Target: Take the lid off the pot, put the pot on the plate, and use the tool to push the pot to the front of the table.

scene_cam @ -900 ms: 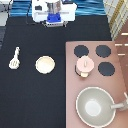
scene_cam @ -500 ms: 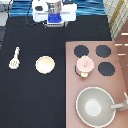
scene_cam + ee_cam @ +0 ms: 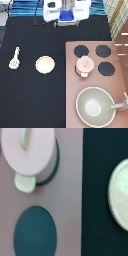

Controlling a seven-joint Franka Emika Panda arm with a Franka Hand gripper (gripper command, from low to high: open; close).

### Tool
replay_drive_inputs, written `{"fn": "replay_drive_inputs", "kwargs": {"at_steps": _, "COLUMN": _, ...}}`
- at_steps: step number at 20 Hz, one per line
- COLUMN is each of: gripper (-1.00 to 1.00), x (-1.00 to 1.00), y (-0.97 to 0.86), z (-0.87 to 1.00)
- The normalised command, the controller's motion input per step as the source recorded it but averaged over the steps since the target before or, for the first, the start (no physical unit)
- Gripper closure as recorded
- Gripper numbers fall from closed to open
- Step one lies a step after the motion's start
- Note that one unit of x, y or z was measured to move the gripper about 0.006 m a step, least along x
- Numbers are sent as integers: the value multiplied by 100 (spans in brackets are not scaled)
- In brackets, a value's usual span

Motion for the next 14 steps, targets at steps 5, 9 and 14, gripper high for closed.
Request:
{"fn": "replay_drive_inputs", "kwargs": {"at_steps": 5, "gripper": -100, "x": 97, "y": 50, "z": 31}}
{"fn": "replay_drive_inputs", "kwargs": {"at_steps": 9, "gripper": -100, "x": 98, "y": 50, "z": 28}}
{"fn": "replay_drive_inputs", "kwargs": {"at_steps": 14, "gripper": -100, "x": 95, "y": 53, "z": 27}}
